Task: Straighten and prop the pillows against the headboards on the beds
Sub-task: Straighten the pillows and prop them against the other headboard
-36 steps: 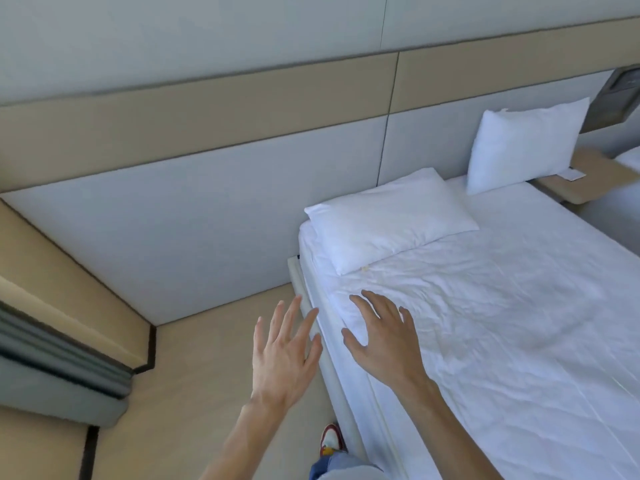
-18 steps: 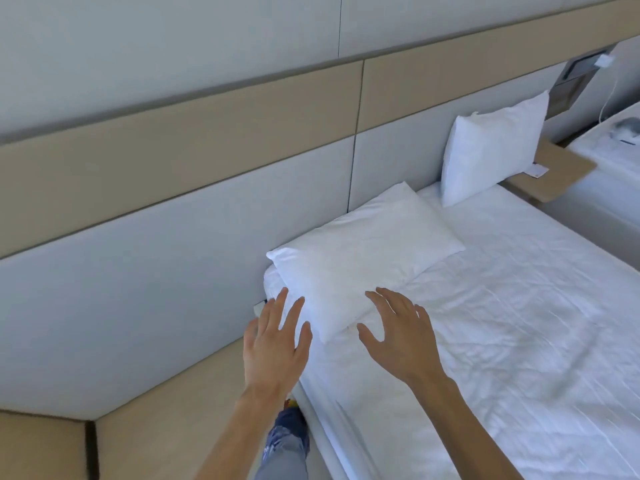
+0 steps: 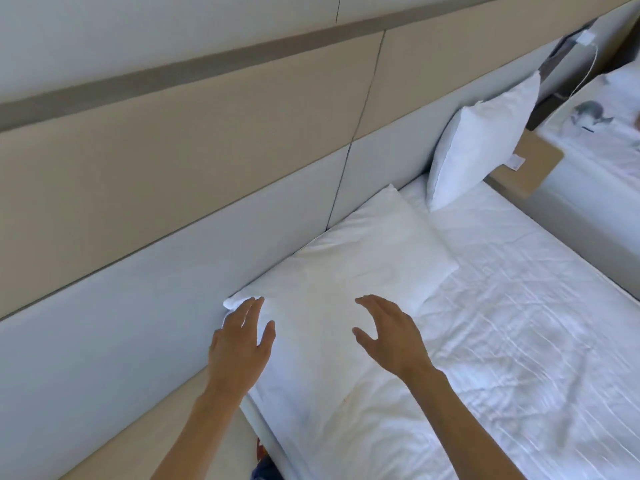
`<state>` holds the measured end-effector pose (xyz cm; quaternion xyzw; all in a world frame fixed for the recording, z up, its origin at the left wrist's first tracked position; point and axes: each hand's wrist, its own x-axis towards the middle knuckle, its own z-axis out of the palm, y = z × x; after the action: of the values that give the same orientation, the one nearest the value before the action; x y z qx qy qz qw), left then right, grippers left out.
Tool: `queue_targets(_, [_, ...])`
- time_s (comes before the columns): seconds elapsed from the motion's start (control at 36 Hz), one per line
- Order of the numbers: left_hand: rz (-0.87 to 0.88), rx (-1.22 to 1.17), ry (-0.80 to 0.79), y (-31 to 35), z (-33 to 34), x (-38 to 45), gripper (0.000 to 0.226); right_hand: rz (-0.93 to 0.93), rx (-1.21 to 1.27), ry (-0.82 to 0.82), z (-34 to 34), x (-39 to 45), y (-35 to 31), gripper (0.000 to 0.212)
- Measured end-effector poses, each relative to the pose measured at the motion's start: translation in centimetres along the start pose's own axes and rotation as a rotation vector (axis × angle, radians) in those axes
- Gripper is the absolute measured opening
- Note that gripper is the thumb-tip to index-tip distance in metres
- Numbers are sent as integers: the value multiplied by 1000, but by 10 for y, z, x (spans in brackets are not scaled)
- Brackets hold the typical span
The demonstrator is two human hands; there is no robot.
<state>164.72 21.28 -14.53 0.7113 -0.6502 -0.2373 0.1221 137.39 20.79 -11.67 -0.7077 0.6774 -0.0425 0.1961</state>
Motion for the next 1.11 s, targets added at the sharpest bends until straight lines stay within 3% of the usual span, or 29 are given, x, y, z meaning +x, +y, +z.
queue_targets(0.25, [-139, -244, -127, -30, 43, 118, 39, 49, -7, -73, 35, 146, 23, 45])
queue_targets(0.56, [-237, -381, -135, -73, 133, 230, 24, 41, 52, -203, 108, 313, 46, 37])
queue_targets(0.81, [-187, -225, -175, -86, 185, 269, 30, 75, 78, -264, 151, 389, 61, 26])
queue_targets(0.97, [-211, -108, -94, -90, 195, 266, 34, 116, -139, -298, 149, 405, 82, 47])
queue_targets(1.11, [-195, -57, -46, -89, 197, 262, 33, 127, -252, -304, 140, 417, 85, 51])
